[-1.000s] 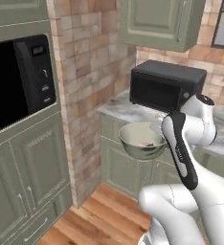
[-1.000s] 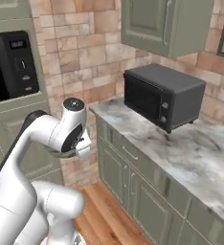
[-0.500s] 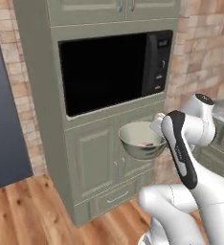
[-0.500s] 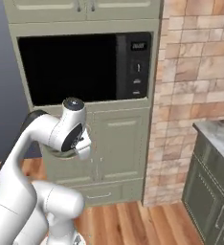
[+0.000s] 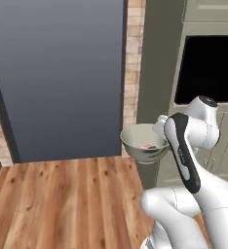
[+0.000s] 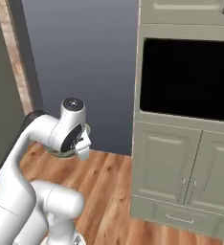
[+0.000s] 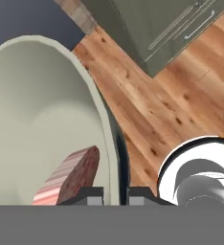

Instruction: Place one of the steaks on the plate and the other in the bowl. Then place the bowl in the fridge.

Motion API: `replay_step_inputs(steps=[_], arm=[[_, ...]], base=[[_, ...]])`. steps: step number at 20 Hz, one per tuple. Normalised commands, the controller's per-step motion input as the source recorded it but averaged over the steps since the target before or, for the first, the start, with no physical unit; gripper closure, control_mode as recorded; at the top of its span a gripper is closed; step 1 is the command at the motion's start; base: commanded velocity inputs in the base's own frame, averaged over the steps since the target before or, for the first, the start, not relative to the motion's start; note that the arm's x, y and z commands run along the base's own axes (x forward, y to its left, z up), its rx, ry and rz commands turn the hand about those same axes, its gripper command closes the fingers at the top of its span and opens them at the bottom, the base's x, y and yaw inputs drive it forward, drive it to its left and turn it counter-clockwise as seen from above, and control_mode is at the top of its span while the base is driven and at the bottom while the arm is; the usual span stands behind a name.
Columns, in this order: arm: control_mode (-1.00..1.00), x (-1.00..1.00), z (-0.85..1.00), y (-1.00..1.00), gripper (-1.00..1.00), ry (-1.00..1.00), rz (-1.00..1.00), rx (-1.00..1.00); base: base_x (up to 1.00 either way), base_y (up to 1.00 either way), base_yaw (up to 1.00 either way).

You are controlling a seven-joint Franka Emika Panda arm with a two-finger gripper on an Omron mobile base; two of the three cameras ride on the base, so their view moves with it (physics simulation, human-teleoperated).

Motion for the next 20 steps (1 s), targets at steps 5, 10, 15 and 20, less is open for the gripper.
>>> replay_step_inputs(steps=[5,10,15,20], arm=[[1.00,0.00,0.00,0.00,1.00,0.00,0.00,0.00],[1.00,0.00,0.00,0.00,1.00,0.00,0.00,0.00],[1.00,0.00,0.00,0.00,1.00,0.00,0.00,0.00],[1.00,0.00,0.00,0.00,1.00,0.00,0.00,0.00]], base=[[-0.12,0.62,0.65],[-0.17,0.64,0.62],[-0.06,0.78,0.60],[-0.01,0.61,0.60]])
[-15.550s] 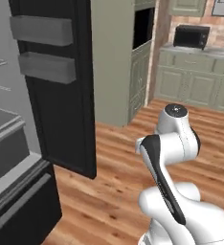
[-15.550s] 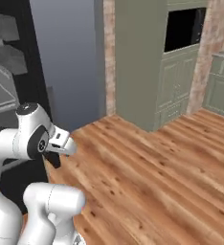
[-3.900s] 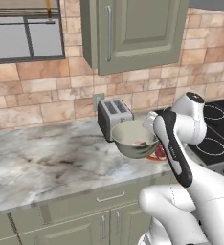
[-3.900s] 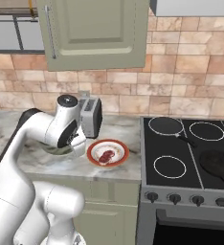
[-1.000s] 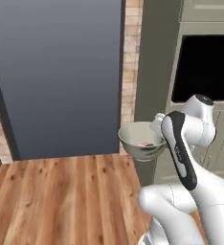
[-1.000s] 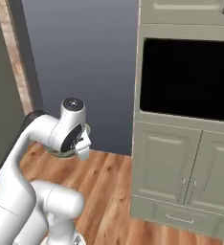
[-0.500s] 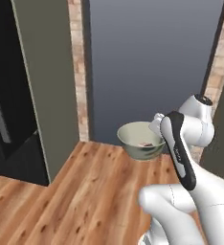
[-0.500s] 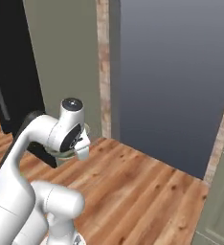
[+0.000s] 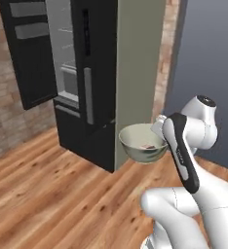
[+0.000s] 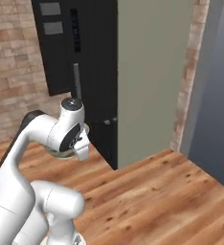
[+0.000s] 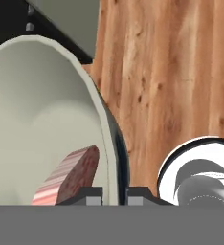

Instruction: Place one of the steaks on the plate and the other in the bowl. Then place the bowl in the fridge.

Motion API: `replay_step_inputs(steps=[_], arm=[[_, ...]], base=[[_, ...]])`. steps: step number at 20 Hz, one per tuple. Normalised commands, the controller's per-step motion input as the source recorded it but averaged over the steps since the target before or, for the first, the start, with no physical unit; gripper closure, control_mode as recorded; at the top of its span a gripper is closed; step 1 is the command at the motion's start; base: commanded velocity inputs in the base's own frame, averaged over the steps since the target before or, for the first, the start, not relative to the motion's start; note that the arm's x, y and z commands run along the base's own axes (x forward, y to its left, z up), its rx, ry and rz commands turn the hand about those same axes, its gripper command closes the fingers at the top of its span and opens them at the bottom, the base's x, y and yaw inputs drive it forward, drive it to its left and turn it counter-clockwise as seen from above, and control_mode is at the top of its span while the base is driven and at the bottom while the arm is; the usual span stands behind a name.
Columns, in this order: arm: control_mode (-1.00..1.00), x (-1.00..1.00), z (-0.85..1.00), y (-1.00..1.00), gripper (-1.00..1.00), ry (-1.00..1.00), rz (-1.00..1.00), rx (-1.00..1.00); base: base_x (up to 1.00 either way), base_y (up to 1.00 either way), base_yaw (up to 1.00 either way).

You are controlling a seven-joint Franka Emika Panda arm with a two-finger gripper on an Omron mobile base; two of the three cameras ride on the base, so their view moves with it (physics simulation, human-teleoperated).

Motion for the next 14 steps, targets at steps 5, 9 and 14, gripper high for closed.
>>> replay_step_inputs(steps=[5,9,14], arm=[[1.00,0.00,0.00,0.00,1.00,0.00,0.00,0.00],[1.00,0.00,0.00,0.00,1.00,0.00,0.00,0.00],[1.00,0.00,0.00,0.00,1.00,0.00,0.00,0.00]], base=[[0.00,0.69,0.58],[0.00,0.87,0.50],[0.32,0.95,0.33]])
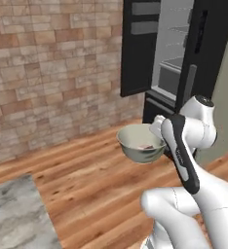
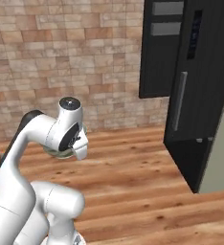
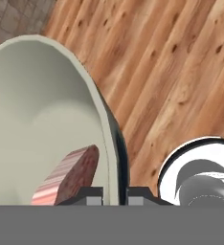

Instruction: Place one of the steaks on the plate and the other in the bowl. Then place the bowl in the fridge.

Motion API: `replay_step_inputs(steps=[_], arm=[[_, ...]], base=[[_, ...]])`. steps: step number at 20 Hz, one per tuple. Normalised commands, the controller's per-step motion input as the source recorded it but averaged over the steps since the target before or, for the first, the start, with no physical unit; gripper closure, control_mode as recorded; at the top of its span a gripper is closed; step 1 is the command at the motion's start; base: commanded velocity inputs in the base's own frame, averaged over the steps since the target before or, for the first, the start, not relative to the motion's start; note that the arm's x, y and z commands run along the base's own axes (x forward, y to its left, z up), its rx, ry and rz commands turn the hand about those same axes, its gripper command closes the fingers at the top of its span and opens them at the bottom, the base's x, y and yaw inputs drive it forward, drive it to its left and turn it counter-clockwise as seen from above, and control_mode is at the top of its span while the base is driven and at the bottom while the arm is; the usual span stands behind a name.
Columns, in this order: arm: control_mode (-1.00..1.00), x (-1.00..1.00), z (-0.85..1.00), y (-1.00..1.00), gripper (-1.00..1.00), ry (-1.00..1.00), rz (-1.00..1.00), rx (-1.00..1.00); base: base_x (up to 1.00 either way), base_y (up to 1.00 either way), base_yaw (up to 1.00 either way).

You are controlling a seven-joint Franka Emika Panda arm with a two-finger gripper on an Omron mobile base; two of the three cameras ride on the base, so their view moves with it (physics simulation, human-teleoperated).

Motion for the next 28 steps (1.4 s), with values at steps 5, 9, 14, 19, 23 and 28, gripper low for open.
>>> replay_step_inputs(steps=[5,9,14,19,23,28], arm=[[1.00,0.00,0.00,0.00,1.00,0.00,0.00,0.00],[1.00,0.00,0.00,0.00,1.00,0.00,0.00,0.00],[1.00,0.00,0.00,0.00,1.00,0.00,0.00,0.00],[1.00,0.00,0.00,0.00,1.00,0.00,0.00,0.00],[1.00,0.00,0.00,0.00,1.00,0.00,0.00,0.00],[1.00,0.00,0.00,0.00,1.00,0.00,0.00,0.00]], base=[[0.91,0.78,0.05],[1.00,0.41,-0.08],[1.00,0.75,-0.28],[0.96,1.00,-0.47],[1.00,0.95,-0.35],[1.00,0.51,-0.05]])
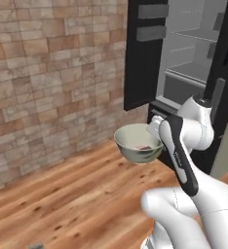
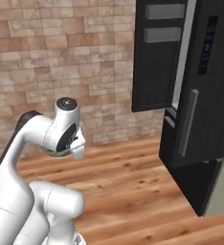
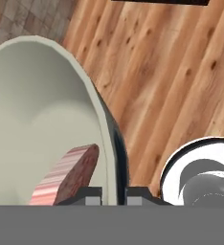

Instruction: Place one of the steaks on the plate and the other in the bowl. Then place the bowl in the fridge.

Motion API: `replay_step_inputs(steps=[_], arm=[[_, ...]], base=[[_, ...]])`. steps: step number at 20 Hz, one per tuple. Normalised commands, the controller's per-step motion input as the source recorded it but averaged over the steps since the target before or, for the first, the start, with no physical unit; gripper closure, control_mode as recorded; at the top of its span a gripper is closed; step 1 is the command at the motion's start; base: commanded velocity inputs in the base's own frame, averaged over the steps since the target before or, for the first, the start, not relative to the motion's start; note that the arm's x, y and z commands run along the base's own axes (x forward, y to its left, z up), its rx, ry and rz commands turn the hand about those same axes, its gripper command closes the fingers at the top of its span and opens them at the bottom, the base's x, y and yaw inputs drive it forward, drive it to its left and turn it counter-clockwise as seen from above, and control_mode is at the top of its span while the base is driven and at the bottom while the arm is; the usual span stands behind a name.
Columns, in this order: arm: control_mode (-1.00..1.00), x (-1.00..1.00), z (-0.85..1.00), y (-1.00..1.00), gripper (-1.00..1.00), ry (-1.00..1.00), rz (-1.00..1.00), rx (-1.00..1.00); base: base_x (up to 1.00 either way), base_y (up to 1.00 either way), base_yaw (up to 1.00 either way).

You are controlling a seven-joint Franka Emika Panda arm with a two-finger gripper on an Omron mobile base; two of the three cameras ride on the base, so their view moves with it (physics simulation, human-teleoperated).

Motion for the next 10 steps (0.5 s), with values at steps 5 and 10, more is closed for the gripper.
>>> replay_step_inputs(steps=[5,10], arm=[[1.00,0.00,0.00,0.00,1.00,0.00,0.00,0.00],[1.00,0.00,0.00,0.00,1.00,0.00,0.00,0.00]], base=[[0.98,0.47,-0.04],[0.84,0.51,-0.16]])
